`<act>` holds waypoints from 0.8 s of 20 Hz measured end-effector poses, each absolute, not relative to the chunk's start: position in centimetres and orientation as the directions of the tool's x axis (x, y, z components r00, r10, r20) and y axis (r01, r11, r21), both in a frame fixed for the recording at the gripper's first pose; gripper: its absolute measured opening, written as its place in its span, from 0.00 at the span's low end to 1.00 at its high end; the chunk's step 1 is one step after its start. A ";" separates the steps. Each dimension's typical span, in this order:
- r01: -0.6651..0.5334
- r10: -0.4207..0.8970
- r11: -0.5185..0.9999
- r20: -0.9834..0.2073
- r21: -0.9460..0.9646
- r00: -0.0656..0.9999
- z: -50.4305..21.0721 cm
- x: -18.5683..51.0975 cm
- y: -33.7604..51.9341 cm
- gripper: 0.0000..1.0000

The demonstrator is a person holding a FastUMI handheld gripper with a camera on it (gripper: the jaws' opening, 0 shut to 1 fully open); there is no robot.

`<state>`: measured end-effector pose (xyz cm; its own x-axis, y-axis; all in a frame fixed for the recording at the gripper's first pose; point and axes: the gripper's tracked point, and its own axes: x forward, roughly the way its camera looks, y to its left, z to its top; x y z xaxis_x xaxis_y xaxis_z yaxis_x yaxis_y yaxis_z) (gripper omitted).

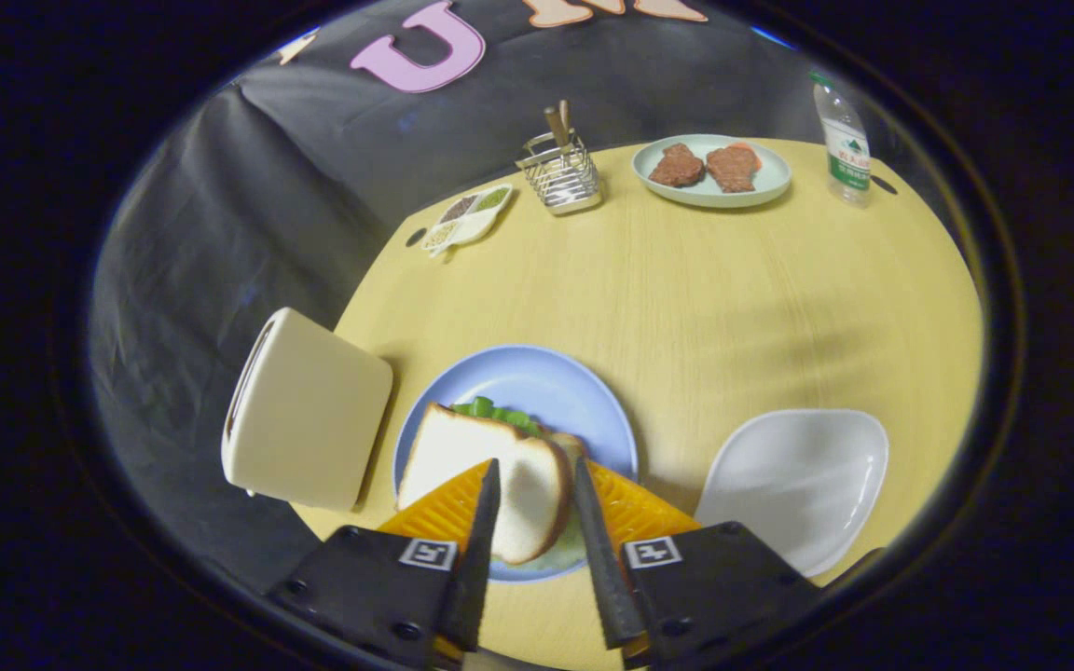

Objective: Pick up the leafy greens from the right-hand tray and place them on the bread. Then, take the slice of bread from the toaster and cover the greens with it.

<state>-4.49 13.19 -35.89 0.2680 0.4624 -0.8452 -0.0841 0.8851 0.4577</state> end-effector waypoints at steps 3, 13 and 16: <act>-0.095 0.475 0.878 -0.827 0.470 0.301 -34.9 -4.0 12.8 0.91; -0.234 0.396 0.918 -0.708 0.320 0.585 -25.0 -2.1 9.1 1.00; -0.230 0.360 0.932 -0.635 0.281 0.683 -21.1 -1.5 8.5 1.00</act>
